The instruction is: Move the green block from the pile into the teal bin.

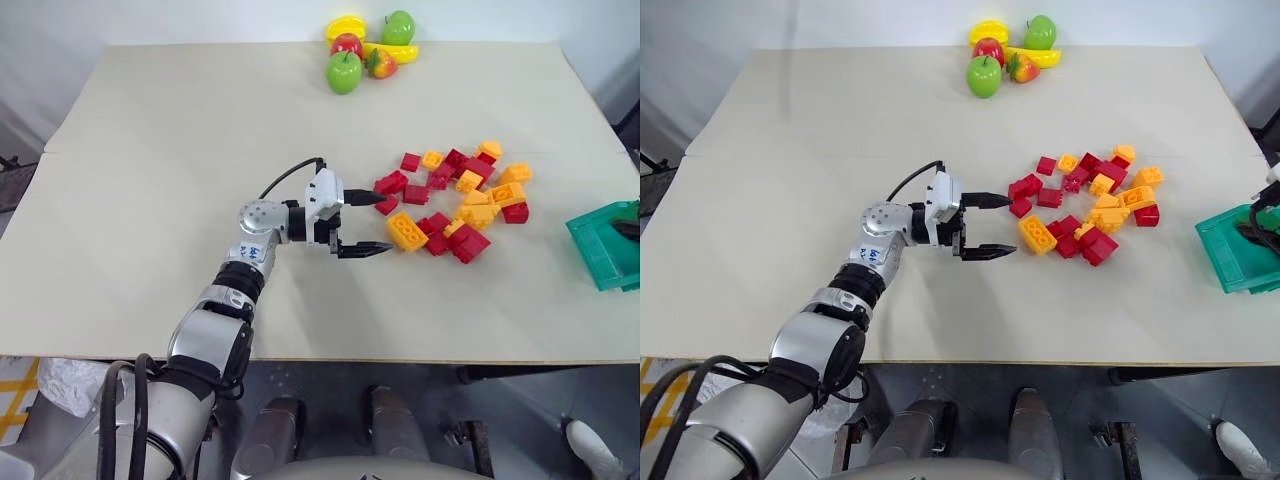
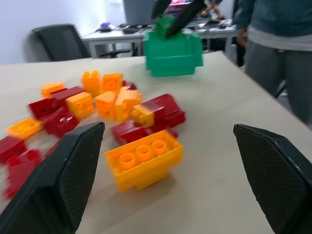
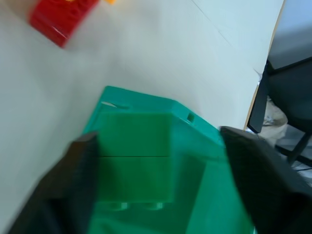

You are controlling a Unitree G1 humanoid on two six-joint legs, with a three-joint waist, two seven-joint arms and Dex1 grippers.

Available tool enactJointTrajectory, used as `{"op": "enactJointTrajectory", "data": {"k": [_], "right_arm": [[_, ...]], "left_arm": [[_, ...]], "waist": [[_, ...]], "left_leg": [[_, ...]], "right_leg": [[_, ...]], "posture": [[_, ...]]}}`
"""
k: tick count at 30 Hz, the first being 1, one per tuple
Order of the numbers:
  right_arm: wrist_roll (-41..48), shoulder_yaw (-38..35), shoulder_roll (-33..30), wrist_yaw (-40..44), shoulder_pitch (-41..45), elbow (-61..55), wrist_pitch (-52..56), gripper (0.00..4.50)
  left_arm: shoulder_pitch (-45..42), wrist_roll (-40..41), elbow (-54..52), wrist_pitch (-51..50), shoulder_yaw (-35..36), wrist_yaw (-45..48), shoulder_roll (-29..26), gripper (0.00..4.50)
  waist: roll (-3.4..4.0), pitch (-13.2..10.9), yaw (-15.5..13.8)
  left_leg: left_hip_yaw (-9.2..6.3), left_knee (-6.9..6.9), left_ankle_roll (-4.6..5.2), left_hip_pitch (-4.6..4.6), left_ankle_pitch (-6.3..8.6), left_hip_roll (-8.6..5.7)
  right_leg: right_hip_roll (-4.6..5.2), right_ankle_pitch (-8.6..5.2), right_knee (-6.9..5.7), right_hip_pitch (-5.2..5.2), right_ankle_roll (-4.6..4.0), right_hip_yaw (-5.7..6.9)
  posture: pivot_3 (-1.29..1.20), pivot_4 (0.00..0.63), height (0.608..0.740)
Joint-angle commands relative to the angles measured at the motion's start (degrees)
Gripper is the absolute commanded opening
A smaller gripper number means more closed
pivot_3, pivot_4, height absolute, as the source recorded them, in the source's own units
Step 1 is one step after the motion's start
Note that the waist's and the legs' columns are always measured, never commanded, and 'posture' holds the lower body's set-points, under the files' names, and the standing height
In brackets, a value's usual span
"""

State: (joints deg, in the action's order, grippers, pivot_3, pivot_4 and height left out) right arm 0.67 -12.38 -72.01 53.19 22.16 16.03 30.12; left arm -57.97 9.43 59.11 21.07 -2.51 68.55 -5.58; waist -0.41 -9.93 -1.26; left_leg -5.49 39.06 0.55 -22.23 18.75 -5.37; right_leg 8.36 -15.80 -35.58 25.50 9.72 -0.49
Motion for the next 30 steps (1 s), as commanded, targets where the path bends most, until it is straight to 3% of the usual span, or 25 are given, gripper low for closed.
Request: {"op": "enactJointTrajectory", "data": {"k": [1, 4, 12, 19, 22, 26, 30], "right_arm": [[1.66, -1.84, -2.51, 2.24, -1.03, -8.5, 2.81, 4.47], [4.49, -2.76, -2.18, 3.75, -1.22, -15.97, 8.83, 4.47], [5.17, -5.21, -2.43, 2.75, -3.76, -20.34, 12.79, 4.47], [11.65, -9.49, 2.12, 3.89, -10.84, -28.57, 20.67, 4.47], [11.97, -7.87, 6.76, 0.01, -9.46, -25.01, 19.97, 4.47], [11.73, -5.72, 8.38, -1.61, -8.1, -20.94, 19.11, 4.47], [9.7, 0.05, 11.42, -3.63, -2.14, -7.46, 15.59, 4.47]], "left_arm": [[-0.93, -0.2, 0.1, 0.23, 1.47, -1.85, -1.82, 4.5], [-0.16, -0.07, -0.21, -0.51, 1.92, -1.51, -3.36, 4.5], [-0.02, 0.39, -0.9, -1.13, 2.85, -1.01, -5.68, 4.5], [0.32, 0.25, -0.88, -0.71, 3.3, -1.49, -6.38, 4.5], [0.65, 0.51, -1.16, -0.55, 3.15, 0.33, -6.08, 4.5], [0.72, 0.65, -1.25, -0.37, 3.15, 1.82, -5.8, 4.5], [0.93, 1.04, -2.14, 1.12, 2.97, 3.97, -4.87, 4.5]], "waist": [[0.01, 0.0, -0.04], [0.02, 0.0, 0.07], [0.01, 0.0, -0.35], [-0.02, -0.02, -0.26], [-0.04, -0.02, -0.15], [-0.02, -0.01, -0.12], [-0.05, 0.0, 0.1]], "left_leg": [[-0.01, 0.0, 0.0, -0.02, 0.0, 0.0], [-0.01, 0.02, 0.01, -0.04, 0.01, 0.01], [-0.12, 0.08, 0.04, -0.12, 0.02, -0.06], [-0.14, 0.06, 0.06, -0.13, 0.03, -0.02], [-0.12, 0.13, 0.06, -0.12, 0.02, -0.03], [-0.1, 0.14, 0.07, -0.11, 0.0, -0.04], [-0.08, 0.14, 0.07, -0.08, 0.0, -0.04]], "right_leg": [[0.0, 0.0, 0.0, 0.0, 0.0, 0.01], [0.0, 0.01, 0.01, 0.0, 0.02, 0.01], [0.04, 0.05, -0.04, -0.03, 0.08, 0.06], [0.03, 0.05, -0.03, -0.05, 0.08, 0.12], [0.03, 0.08, -0.04, -0.09, 0.09, 0.1], [0.05, 0.09, -0.05, -0.07, 0.09, 0.08], [0.04, 0.11, -0.02, -0.11, 0.08, 0.08]], "posture": [[0.0, 0.15, 0.74], [0.0, 0.15, 0.74], [0.0, 0.15, 0.74], [0.0, 0.15, 0.74], [0.0, 0.15, 0.74], [0.0, 0.15, 0.74], [0.0, 0.15, 0.74]]}}
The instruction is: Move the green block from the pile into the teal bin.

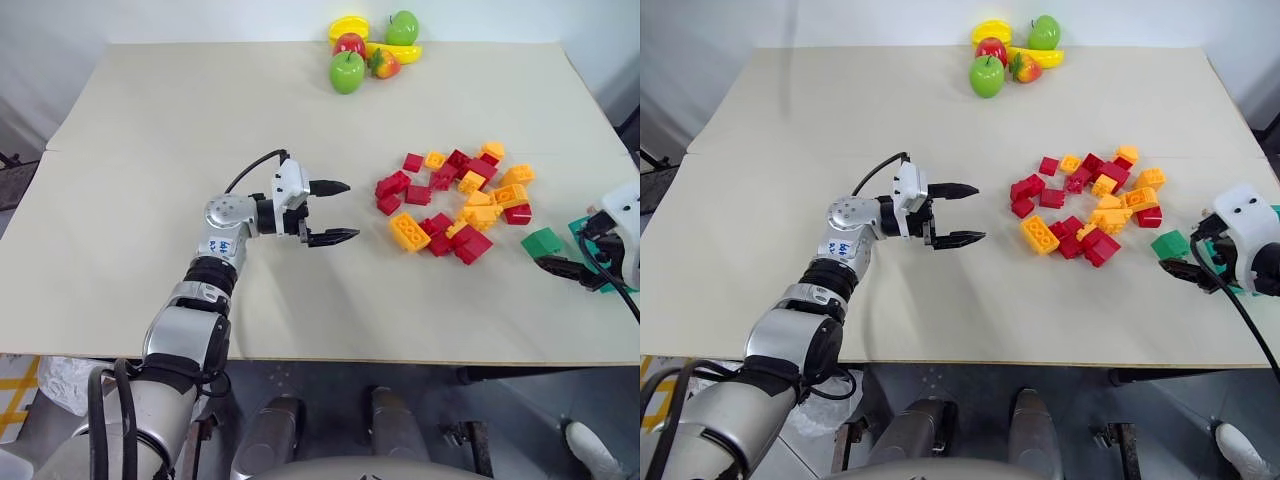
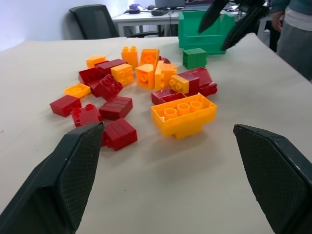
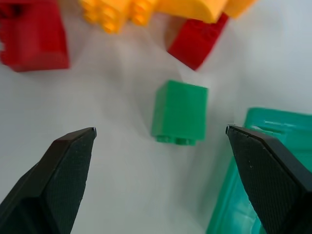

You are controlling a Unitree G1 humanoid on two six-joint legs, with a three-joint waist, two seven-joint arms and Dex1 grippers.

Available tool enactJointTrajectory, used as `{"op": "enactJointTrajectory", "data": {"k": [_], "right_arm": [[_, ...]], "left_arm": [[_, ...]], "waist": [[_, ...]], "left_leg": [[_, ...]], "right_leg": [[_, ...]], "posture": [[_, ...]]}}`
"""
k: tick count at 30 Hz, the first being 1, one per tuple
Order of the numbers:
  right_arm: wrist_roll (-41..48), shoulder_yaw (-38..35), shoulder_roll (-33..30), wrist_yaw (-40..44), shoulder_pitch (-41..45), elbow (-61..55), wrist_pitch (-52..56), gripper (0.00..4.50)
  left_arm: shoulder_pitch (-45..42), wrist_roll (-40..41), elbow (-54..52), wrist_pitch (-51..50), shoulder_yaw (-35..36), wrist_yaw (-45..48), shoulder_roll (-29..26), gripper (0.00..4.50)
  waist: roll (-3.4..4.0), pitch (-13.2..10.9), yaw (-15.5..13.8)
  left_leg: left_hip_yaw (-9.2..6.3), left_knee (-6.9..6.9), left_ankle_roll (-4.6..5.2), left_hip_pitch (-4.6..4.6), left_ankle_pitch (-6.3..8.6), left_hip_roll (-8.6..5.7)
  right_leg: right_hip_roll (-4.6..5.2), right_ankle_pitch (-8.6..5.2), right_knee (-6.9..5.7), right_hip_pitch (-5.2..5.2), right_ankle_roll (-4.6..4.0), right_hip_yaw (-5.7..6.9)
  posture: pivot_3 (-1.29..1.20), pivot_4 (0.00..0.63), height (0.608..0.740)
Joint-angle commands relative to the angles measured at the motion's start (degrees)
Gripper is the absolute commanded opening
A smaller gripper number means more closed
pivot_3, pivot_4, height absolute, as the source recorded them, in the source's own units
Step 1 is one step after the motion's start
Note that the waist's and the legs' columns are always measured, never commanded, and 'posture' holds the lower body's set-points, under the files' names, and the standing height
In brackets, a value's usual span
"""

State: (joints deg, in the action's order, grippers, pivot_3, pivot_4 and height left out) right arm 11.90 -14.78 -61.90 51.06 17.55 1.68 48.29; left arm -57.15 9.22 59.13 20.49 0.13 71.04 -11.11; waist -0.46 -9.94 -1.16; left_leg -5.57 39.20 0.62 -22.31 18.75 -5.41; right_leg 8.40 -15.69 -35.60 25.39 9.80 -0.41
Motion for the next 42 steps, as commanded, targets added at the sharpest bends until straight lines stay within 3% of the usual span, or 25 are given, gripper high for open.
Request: {"op": "enactJointTrajectory", "data": {"k": [1, 8, 11, 18, 22, 25, 30, 34, 38, 42], "right_arm": [[-1.55, 3.12, 2.2, -1.91, 4.4, 9.37, -3.26, 4.47], [-0.73, 5.87, 5.26, -0.59, 11.23, 19.67, -6.34, 4.47], [0.12, 4.5, 6.11, -1.62, 11.99, 19.66, -6.81, 3.86], [1.09, 2.93, 3.58, -1.85, 9.68, 12.93, -3.09, 1.49], [2.29, 0.04, -1.22, -0.67, 7.54, 2.47, -0.33, 1.5], [0.21, -0.27, -5.89, -0.79, 6.41, 0.88, -1.79, 1.5], [-4.4, 0.92, -13.08, -0.31, 4.32, 5.55, -8.56, 1.5], [-9.17, 6.12, -13.52, -1.1, 8.61, 20.7, -18.79, 1.5], [-12.23, 8.99, -12.54, -2.51, 13.36, 31.18, -23.82, 2.84], [-12.53, 9.67, -12.21, -1.23, 15.64, 32.87, -25.92, 4.2]], "left_arm": [[-0.01, 1.22, -2.05, 1.76, 0.46, 1.39, 0.74, 4.5], [-0.28, 1.06, -1.55, 2.41, 0.95, 1.06, 0.83, 4.5], [-0.04, 1.09, -1.81, 2.58, 1.08, 0.83, 0.85, 4.5], [0.83, 1.03, -2.47, 2.65, 1.54, 0.89, 0.37, 4.5], [1.43, 1.15, -3.78, 2.7, 1.2, 1.64, 0.54, 4.5], [1.52, 0.89, -5.41, 2.94, 0.34, 2.32, 1.2, 4.5], [1.37, 0.69, -7.39, 1.66, -1.05, 3.01, 2.36, 4.5], [0.1, -0.05, -6.99, -0.11, -2.56, 2.3, 4.47, 4.5], [-0.81, -0.16, -5.8, -0.9, -2.45, 1.36, 4.51, 4.5], [-1.03, -0.32, -5.56, -2.29, -2.07, -0.4, 3.55, 4.5]], "waist": [[0.0, 0.0, -0.03], [0.04, 0.02, -0.01], [0.04, 0.02, -0.09], [0.05, 0.02, -0.09], [0.08, 0.02, -0.17], [0.08, 0.02, -0.2], [0.07, 0.02, -0.25], [0.07, 0.02, -0.13], [0.1, 0.03, 0.08], [0.18, 0.04, 0.75]], "left_leg": [[0.01, 0.0, 0.01, 0.01, -0.01, 0.0], [0.0, -0.02, -0.01, 0.0, -0.03, 0.01], [-0.01, -0.03, -0.01, -0.01, -0.03, 0.01], [-0.02, -0.02, -0.01, -0.02, -0.03, 0.0], [-0.02, -0.04, -0.01, -0.03, -0.03, 0.0], [-0.02, -0.02, -0.01, -0.05, -0.03, 0.0], [0.01, -0.02, 0.01, -0.05, -0.01, -0.02], [0.07, -0.02, 0.04, -0.04, -0.03, -0.03], [0.1, -0.04, 0.03, -0.03, -0.03, -0.01], [0.12, -0.06, 0.03, -0.01, -0.03, 0.0]], "right_leg": [[0.0, 0.01, -0.01, 0.0, 0.0, -0.01], [0.0, 0.02, -0.03, 0.04, 0.0, -0.01], [0.0, 0.02, -0.03, 0.04, 0.0, 0.01], [0.02, 0.02, -0.04, 0.04, 0.0, 0.01], [0.02, 0.02, -0.05, 0.06, 0.0, 0.01], [0.02, 0.02, -0.04, 0.07, 0.0, 0.01], [0.02, 0.02, -0.02, 0.04, 0.0, 0.01], [0.01, 0.02, -0.02, 0.04, 0.01, -0.01], [0.01, 0.02, 0.02, 0.06, 0.01, -0.02], [0.01, 0.02, 0.01, 0.07, 0.01, -0.05]], "posture": [[0.0, 0.15, 0.74], [0.0, 0.15, 0.74], [0.0, 0.15, 0.74], [0.0, 0.15, 0.74], [0.0, 0.15, 0.74], [0.0, 0.15, 0.74], [0.0, 0.15, 0.74], [0.0, 0.15, 0.74], [0.0, 0.15, 0.74], [0.0, 0.15, 0.74]]}}
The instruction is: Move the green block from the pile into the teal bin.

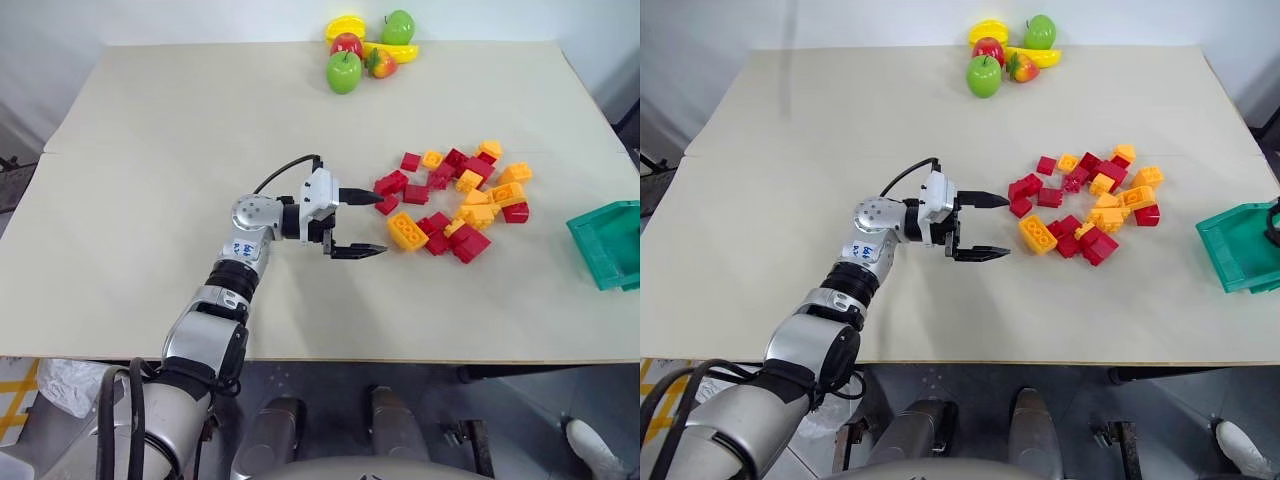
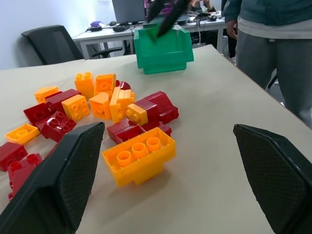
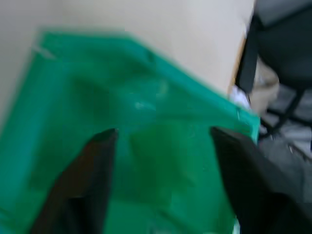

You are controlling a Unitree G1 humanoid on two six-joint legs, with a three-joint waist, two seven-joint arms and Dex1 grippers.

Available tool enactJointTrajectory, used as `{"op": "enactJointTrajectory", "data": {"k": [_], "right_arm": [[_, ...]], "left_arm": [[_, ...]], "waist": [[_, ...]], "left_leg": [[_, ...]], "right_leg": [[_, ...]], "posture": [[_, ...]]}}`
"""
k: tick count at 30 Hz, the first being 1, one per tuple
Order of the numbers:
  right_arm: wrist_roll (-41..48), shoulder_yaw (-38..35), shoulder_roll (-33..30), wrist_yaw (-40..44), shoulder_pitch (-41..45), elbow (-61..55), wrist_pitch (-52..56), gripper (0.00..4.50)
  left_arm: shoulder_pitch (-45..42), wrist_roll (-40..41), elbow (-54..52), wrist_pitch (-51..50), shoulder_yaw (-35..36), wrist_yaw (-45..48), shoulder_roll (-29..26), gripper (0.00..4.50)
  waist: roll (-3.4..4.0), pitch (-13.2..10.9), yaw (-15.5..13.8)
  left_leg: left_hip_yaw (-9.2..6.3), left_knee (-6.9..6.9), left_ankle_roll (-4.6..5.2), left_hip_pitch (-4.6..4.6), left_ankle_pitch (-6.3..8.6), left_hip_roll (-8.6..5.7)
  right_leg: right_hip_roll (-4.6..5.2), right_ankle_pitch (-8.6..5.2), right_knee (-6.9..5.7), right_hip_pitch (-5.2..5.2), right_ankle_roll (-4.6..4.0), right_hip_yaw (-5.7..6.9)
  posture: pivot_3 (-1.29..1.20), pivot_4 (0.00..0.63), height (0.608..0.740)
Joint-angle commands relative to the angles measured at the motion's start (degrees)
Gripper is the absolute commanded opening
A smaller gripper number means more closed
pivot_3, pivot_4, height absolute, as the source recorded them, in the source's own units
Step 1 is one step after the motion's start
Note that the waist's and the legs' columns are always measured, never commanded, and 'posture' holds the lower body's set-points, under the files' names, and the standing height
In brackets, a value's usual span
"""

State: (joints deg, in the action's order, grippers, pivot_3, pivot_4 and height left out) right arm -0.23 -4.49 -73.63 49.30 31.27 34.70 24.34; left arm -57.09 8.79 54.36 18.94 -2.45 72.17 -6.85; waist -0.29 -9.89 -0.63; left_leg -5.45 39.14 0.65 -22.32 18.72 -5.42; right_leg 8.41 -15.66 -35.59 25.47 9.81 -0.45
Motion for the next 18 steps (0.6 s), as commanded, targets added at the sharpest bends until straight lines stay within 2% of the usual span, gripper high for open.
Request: {"op": "enactJointTrajectory", "data": {"k": [1, 6, 9, 11, 13, 16, 18], "right_arm": [[-0.1, -0.84, -0.29, 0.85, 2.28, -0.68, -2.06, 4.49], [2.23, -3.01, 0.79, 1.57, 3.53, -4.01, -0.11, 4.49], [9.97, -9.71, 2.84, 6.6, -5.07, -17.61, 4.14, 4.49], [14.55, -14.68, 5.21, 9.37, -12.98, -27.63, 6.53, 4.49], [16.2, -18.12, 7.31, 10.09, -19.21, -32.41, 5.82, 4.49], [19.96, -22.56, 12.19, 14.79, -28.21, -37.55, -0.68, 4.49], [21.77, -24.8, 15.56, 15.34, -30.9, -38.84, -4.74, 4.49]], "left_arm": [[-1.18, 0.11, -0.7, -0.52, 0.79, -2.36, -0.99, 4.5], [-1.9, 2.12, -0.1, -5.07, 3.16, -3.9, -2.28, 4.5], [-1.03, 5.28, -2.36, -13.6, 6.6, -5.44, -5.41, 4.5], [1.09, 4.61, -5.16, -14.89, 6.3, -5.77, -7.63, 4.5], [3.33, 4.45, -8.66, -17.26, 5.16, -3.58, -9.66, 4.5], [7.62, 5.4, -13.66, -17.56, 5.23, -0.14, -13.14, 4.5], [9.57, 5.87, -15.51, -18.65, 5.69, 0.23, -15.13, 4.5]], "waist": [[0.0, 0.0, 0.36], [0.0, 0.0, 0.59], [0.0, 0.0, 0.65], [-0.03, -0.02, 0.73], [-0.03, -0.02, 0.64], [-0.03, -0.02, -0.04], [-0.04, -0.02, -0.07]], "left_leg": [[0.0, 0.0, 0.0, 0.01, 0.0, 0.0], [-0.02, 0.01, -0.01, 0.0, -0.01, 0.0], [-0.04, -0.01, -0.02, 0.0, -0.01, 0.02], [-0.15, -0.03, -0.04, -0.01, -0.01, 0.1], [-0.16, -0.01, -0.04, -0.01, 0.0, 0.08], [-0.17, 0.05, 0.03, -0.01, -0.02, -0.06], [-0.18, 0.04, 0.03, 0.03, -0.02, -0.04]], "right_leg": [[0.0, 0.0, 0.0, 0.0, 0.0, 0.0], [0.0, 0.0, -0.02, 0.0, 0.0, 0.0], [-0.01, 0.0, -0.09, 0.01, 0.0, 0.01], [-0.09, 0.0, -0.13, 0.01, -0.01, 0.07], [-0.07, 0.0, -0.15, 0.0, -0.01, 0.06], [0.05, 0.02, -0.13, -0.06, 0.03, 0.06], [0.02, 0.02, -0.07, -0.11, 0.04, 0.07]], "posture": [[0.0, 0.15, 0.74], [0.0, 0.15, 0.74], [0.0, 0.15, 0.74], [0.0, 0.15, 0.74], [0.0, 0.15, 0.74], [0.0, 0.15, 0.74], [0.0, 0.15, 0.74]]}}
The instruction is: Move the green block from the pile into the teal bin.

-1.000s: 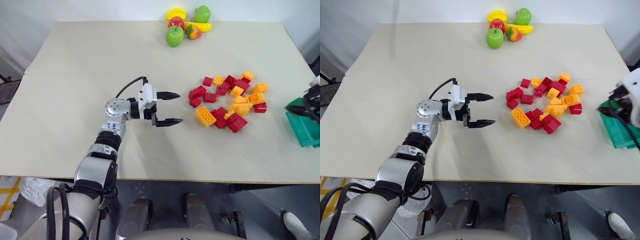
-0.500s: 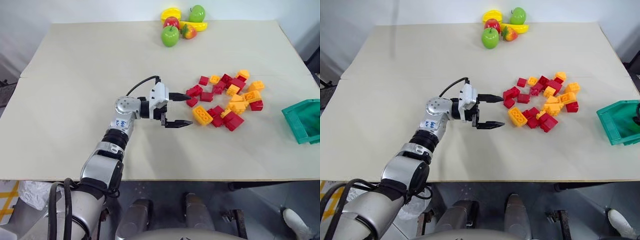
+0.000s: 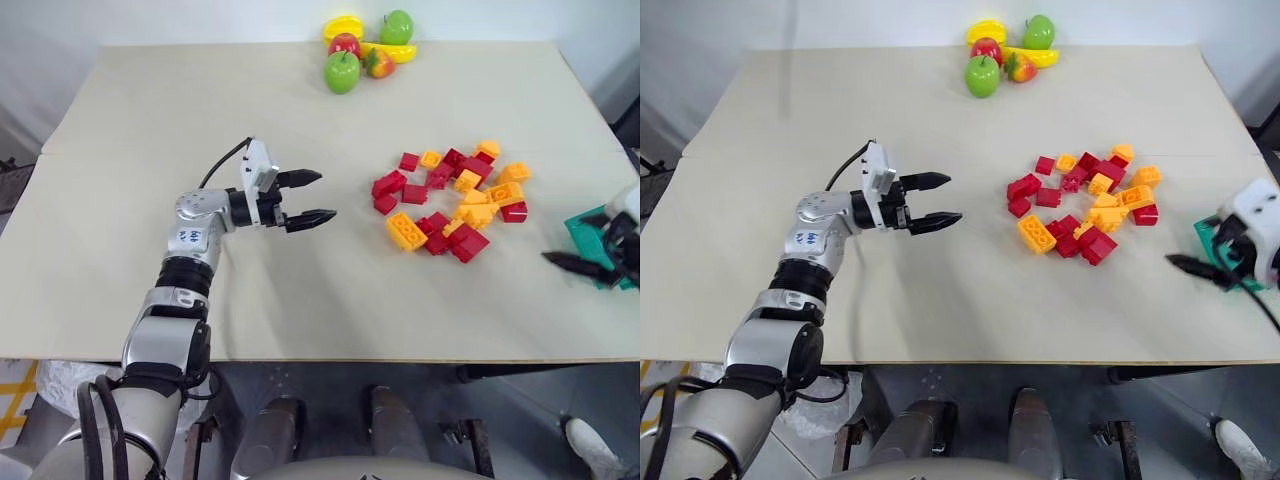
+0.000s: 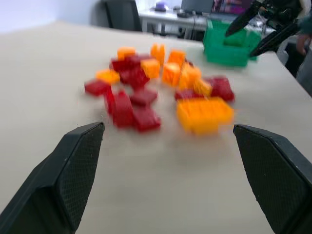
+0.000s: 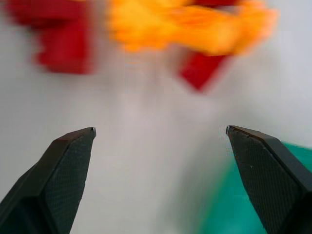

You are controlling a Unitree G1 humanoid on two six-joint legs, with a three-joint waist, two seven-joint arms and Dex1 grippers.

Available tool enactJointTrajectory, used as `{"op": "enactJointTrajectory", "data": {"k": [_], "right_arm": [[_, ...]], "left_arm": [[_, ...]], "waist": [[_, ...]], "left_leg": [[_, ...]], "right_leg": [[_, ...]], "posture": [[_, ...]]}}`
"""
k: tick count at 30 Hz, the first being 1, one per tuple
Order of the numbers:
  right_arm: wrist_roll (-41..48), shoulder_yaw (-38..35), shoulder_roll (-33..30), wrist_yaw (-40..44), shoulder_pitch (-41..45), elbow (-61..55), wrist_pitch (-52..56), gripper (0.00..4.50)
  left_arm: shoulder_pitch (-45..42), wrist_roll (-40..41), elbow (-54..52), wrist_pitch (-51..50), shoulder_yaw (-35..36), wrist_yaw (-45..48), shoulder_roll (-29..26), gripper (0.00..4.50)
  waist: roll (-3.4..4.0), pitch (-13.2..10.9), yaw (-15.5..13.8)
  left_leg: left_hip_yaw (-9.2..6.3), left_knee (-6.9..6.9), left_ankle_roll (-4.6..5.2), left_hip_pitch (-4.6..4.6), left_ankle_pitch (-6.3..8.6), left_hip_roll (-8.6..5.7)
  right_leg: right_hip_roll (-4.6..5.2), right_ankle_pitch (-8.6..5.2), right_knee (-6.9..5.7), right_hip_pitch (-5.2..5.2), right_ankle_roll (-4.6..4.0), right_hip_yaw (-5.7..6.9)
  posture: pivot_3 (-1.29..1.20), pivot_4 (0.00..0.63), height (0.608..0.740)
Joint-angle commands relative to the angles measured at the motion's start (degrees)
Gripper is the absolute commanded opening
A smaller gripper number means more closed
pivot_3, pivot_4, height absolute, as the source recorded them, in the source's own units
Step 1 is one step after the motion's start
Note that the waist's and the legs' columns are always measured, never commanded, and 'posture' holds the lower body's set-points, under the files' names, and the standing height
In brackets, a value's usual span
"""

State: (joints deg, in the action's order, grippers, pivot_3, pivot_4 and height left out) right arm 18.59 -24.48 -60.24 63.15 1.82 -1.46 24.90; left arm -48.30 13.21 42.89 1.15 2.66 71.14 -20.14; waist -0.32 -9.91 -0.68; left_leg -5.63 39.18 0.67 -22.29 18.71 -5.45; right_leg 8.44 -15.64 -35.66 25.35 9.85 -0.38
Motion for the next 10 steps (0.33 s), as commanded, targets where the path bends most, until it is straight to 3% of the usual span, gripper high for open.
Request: {"op": "enactJointTrajectory", "data": {"k": [1, 6, 10], "right_arm": [[3.5, -5.39, 3.41, 1.52, -1.95, -2.58, -6.93, 4.49], [3.58, -4.31, 6.1, 3.08, -3.7, -0.42, -13.88, 4.49], [3.56, -5.7, 8.94, -1.62, -3.63, -0.69, -15.58, 4.49]], "left_arm": [[1.44, 1.43, -4.51, -1.52, 0.66, 1.12, -2.77, 4.5], [5.48, 2.73, -6.42, -3.34, 2.94, 1.44, -8.36, 4.5], [7.41, 3.92, -7.6, -5.76, 4.23, 0.1, -9.86, 4.5]], "waist": [[-0.01, -0.01, -0.03], [0.0, 0.0, 0.08], [0.0, 0.0, 0.3]], "left_leg": [[0.0, 0.02, 0.0, 0.0, 0.0, 0.0], [0.01, 0.03, -0.03, 0.14, -0.05, 0.05], [0.01, 0.03, -0.05, 0.2, -0.06, 0.08]], "right_leg": [[0.0, 0.01, 0.0, -0.01, 0.01, 0.0], [-0.02, 0.09, 0.0, -0.1, -0.04, -0.03], [-0.04, 0.1, -0.02, -0.14, -0.06, -0.03]], "posture": [[0.0, 0.15, 0.74], [0.0, 0.15, 0.74], [0.0, 0.15, 0.74]]}}
